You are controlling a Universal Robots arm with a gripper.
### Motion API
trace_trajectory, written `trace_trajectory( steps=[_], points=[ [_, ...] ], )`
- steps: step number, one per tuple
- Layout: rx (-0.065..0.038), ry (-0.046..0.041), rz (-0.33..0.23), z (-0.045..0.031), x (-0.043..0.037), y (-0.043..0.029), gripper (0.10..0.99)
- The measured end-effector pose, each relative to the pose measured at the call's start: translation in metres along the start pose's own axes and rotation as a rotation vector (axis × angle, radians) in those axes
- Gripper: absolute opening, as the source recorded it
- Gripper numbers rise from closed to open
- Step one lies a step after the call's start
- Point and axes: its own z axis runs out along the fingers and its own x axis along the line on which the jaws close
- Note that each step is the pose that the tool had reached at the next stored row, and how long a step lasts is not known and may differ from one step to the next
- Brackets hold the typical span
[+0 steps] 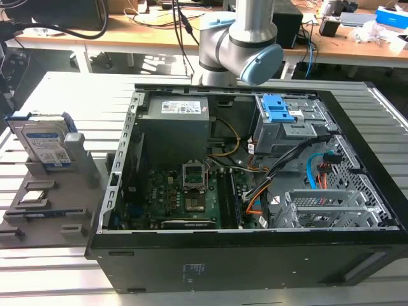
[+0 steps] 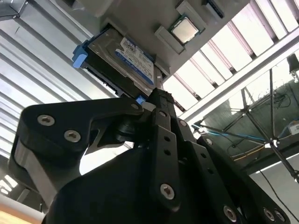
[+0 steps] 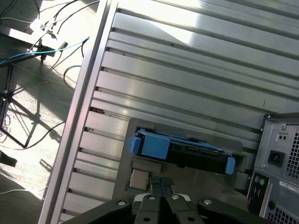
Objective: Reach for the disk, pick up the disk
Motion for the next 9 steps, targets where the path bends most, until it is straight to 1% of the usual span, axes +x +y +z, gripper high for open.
trace_trajectory(
  steps=[2,5,6,8,9],
  points=[
    [0.0,0.0009,-0.021,0.0,0.0,0.0,0.106],
    [0.0,0.0027,-0.07,0.0,0.0,0.0,0.106],
    [0.0,0.004,-0.102,-0.0001,0.0,0.0,0.106],
    [0.0,0.0056,-0.147,0.0,0.0,0.0,0.106],
    [0.0,0.0061,-0.158,0.0,0.0,0.0,0.106]
  ],
)
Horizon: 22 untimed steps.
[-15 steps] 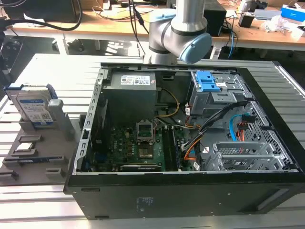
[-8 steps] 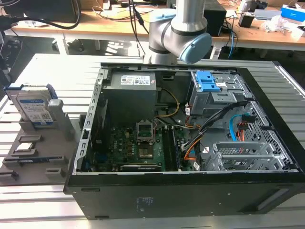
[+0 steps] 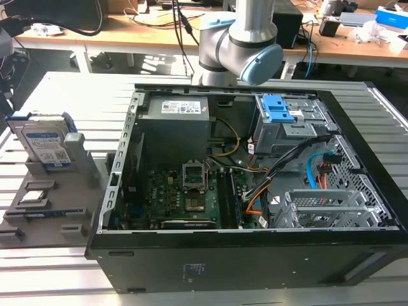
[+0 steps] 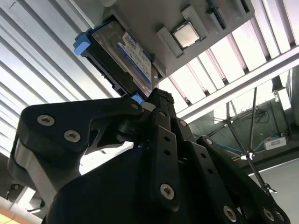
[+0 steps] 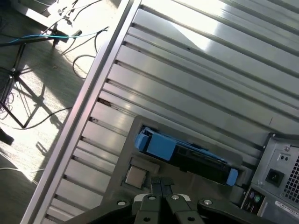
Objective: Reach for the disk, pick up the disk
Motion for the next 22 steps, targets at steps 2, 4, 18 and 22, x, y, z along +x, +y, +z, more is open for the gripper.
trace_trajectory(
  steps=[2,4,18,22],
  points=[
    [0.0,0.001,-0.029,0.0,0.0,0.0,0.106],
    [0.0,0.0021,-0.057,0.0,0.0,0.0,0.106],
    [0.0,0.0095,-0.25,0.0,0.0,0.0,0.106],
    [0.0,0.011,-0.288,0.0,0.0,0.0,0.106]
  ],
)
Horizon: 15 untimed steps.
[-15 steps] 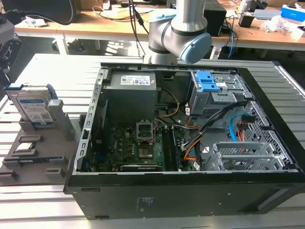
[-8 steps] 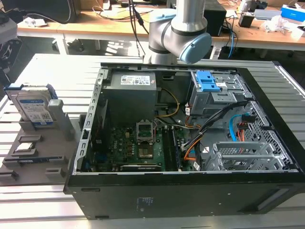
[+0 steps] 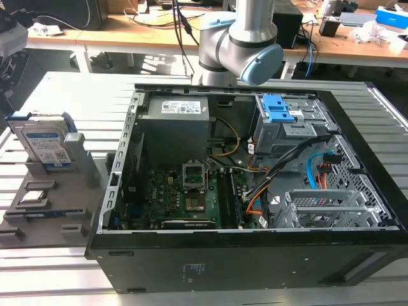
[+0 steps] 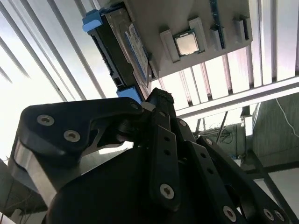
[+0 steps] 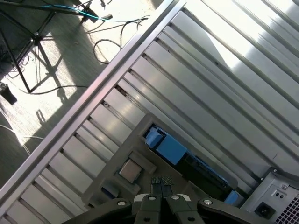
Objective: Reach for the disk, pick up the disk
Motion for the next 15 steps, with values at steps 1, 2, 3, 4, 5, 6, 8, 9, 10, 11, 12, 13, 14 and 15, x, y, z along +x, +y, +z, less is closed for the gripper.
trace_trajectory(
  steps=[1,2,3,4,5,6,8,9,10,11,12,13,14,15],
  points=[
    [0.0,0.0009,-0.022,0.0,0.0,0.0,0.106],
    [0.0,0.0015,-0.04,0.0,0.0,0.0001,0.106],
    [0.0,0.0022,-0.056,0.0,0.0,0.0,0.106],
    [0.0,0.0025,-0.065,0.0,0.0,0.0,0.106],
    [0.0,0.0028,-0.075,0.0,0.0,0.0,0.106],
    [0.0,0.0034,-0.088,0.0,0.0,0.0,0.106],
    [0.0,0.0041,-0.106,0.0,0.0,0.0,0.106],
    [0.0,0.0044,-0.115,0.0,0.0,0.0,0.106],
    [0.0,0.0049,-0.127,0.0,0.0,0.0,0.106],
    [0.0,0.0053,-0.137,0.0,0.0,0.0,0.106],
    [0.0,0.0058,-0.152,0.0,0.0,0.0,0.106],
    [0.0,0.0062,-0.163,0.0,0.0,0.0,0.106],
    [0.0,0.0065,-0.171,0.0,0.0,0.0,0.106],
    [0.0,0.0071,-0.186,0.0,0.0,0.0,0.106]
  ],
)
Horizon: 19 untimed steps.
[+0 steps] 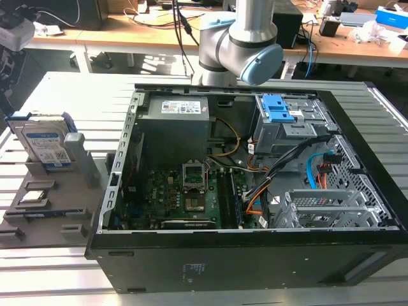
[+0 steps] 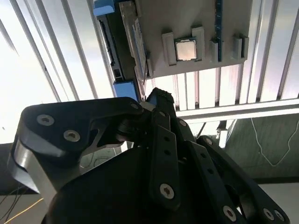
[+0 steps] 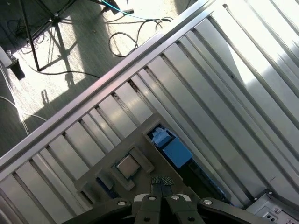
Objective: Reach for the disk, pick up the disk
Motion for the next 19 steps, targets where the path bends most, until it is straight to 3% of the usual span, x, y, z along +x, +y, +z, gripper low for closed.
trace_trajectory(
  steps=[9,19],
  points=[
    [0.0,0.0043,-0.112,0.0,0.0,0.0,0.106],
    [0.0,0.0109,-0.285,0.0,0.0,0.0,0.106]
  ],
)
